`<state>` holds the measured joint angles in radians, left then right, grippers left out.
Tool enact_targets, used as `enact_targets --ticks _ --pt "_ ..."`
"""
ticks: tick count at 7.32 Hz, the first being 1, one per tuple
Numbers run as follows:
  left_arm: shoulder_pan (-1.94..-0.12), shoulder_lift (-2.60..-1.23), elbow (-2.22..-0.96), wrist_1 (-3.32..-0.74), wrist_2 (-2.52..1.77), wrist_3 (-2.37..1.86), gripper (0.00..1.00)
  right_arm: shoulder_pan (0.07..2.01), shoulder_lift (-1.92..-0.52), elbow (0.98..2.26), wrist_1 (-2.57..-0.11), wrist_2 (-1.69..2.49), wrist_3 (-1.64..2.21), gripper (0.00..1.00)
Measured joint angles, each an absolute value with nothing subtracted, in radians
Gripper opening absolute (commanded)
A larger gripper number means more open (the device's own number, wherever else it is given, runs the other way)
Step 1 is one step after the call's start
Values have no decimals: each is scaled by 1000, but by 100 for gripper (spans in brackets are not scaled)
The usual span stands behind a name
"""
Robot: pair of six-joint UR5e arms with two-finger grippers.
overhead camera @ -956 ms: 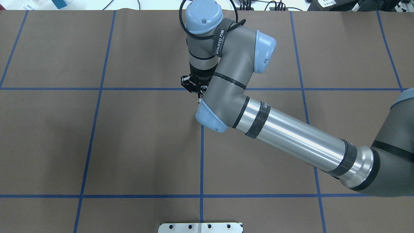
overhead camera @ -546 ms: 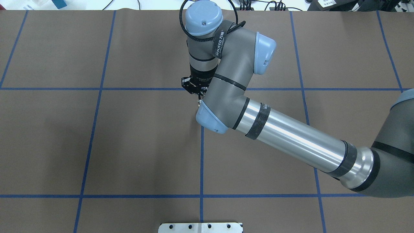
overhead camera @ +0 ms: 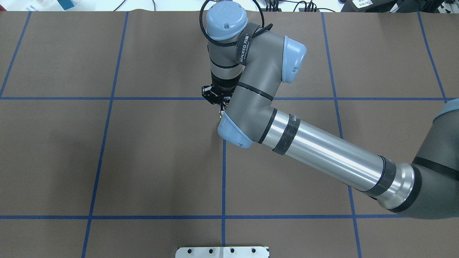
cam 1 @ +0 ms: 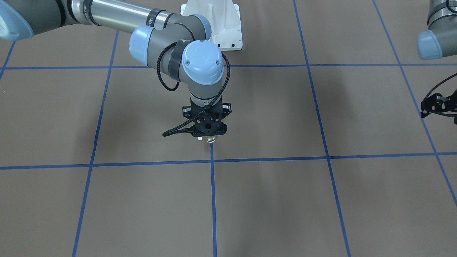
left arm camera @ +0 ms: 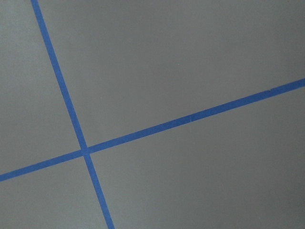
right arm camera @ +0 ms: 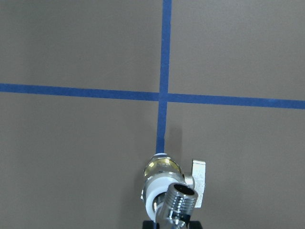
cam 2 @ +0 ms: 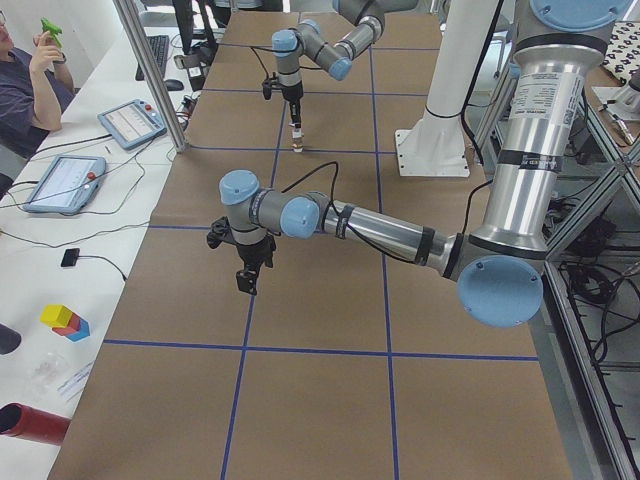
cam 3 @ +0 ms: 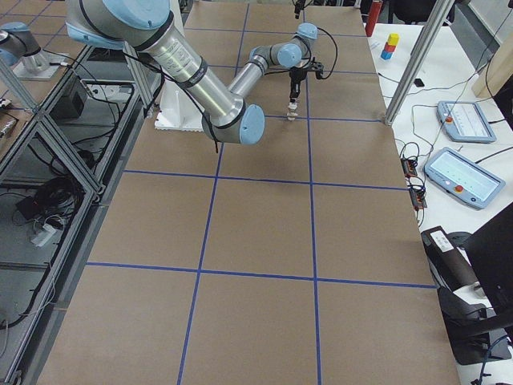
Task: Assemble PPR valve and pipe with both arms
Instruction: 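Press the chrome fitting down into the valve socket with the right gripper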
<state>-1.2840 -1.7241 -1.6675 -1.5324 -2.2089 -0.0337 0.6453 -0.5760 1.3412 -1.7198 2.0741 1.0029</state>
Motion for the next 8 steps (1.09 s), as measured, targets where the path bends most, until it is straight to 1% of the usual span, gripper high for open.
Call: enact_targets --ticks 4,5,6,8 --pt "-1284 -1724 -1667 -1532 -2209 -34 100 640 -577 1334 -1720 2072 1002 0" --pt "-1284 -1724 -1667 -1532 -2209 -34 100 639 -577 1333 -1720 2071 1003 3" --pt "-1284 -1725 -1667 -1532 -2209 -34 100 639 -576 1333 -1719 2071 1006 14" --pt "-1284 -1727 -1664 -1532 -2209 -34 100 639 -575 1333 -1718 2072 1012 42"
